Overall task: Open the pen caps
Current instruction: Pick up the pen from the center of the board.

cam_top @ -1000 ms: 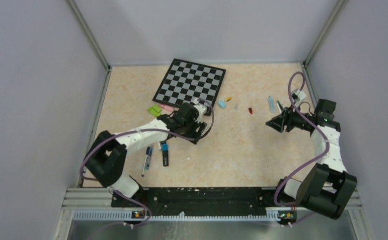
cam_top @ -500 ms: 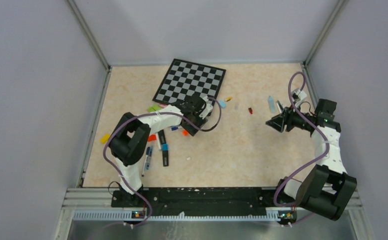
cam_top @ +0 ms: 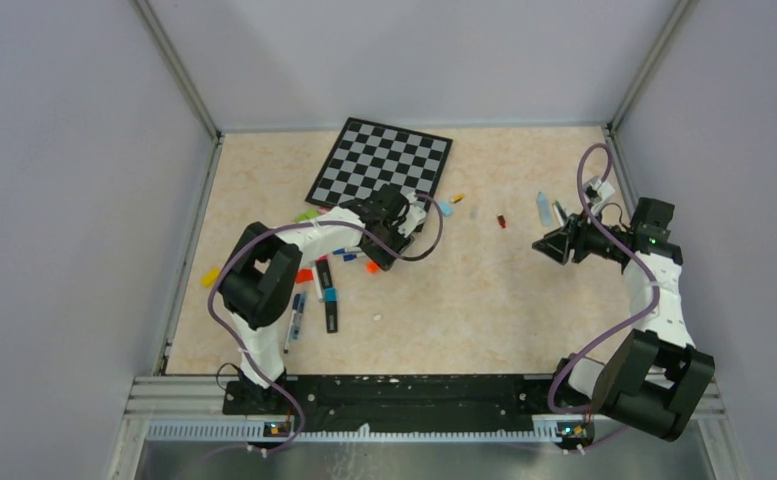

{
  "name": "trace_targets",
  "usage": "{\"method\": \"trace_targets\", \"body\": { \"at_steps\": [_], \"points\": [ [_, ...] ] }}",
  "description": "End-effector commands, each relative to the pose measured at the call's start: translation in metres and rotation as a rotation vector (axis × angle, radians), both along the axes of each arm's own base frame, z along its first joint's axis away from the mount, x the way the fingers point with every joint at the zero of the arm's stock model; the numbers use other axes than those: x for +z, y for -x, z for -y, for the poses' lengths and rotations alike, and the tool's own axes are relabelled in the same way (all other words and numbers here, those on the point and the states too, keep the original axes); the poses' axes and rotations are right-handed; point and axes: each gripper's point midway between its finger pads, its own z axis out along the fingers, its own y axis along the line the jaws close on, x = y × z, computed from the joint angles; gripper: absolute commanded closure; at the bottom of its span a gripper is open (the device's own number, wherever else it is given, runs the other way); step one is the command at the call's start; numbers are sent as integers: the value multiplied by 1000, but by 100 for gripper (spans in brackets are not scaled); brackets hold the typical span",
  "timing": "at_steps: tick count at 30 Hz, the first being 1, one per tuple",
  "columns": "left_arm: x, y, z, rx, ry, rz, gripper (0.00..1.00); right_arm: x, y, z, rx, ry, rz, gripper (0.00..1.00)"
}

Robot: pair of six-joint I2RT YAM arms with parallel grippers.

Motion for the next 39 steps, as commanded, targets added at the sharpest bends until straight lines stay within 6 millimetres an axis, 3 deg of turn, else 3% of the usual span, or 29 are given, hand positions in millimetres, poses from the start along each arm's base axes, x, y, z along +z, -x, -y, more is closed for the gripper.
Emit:
{"method": "trace_targets", "body": {
  "at_steps": [1,9,11,14,17,20,24,27,30,34,39],
  "points": [
    [-3,2,5,-14,24,-24,50,9,-4,-3,22,9,53,51],
    [-20,15,2,8,31,-76,50,9,-3,-3,21,7,51,51],
    [-24,18,1,25,30,-87,60,8,-3,-3,22,6,51,51],
    [-29,24,-1,50,26,-108,66,8,-3,-3,22,6,51,51],
    [-27,34,2,48,40,-112,81,8,-3,-3,23,4,50,51],
    [-17,48,14,18,72,-103,91,8,-1,-4,34,4,54,51],
    [8,72,43,-54,197,-96,95,11,11,-17,132,-11,113,51],
    [37,90,72,-81,379,-104,97,10,31,-35,268,-14,208,49],
    [60,115,95,-136,578,-161,98,6,61,-54,422,16,367,40],
    [90,146,120,-210,839,-300,99,-16,93,-70,601,113,563,30],
    [90,172,132,-219,942,-519,100,-34,111,-77,752,155,633,30]
  ]
}}
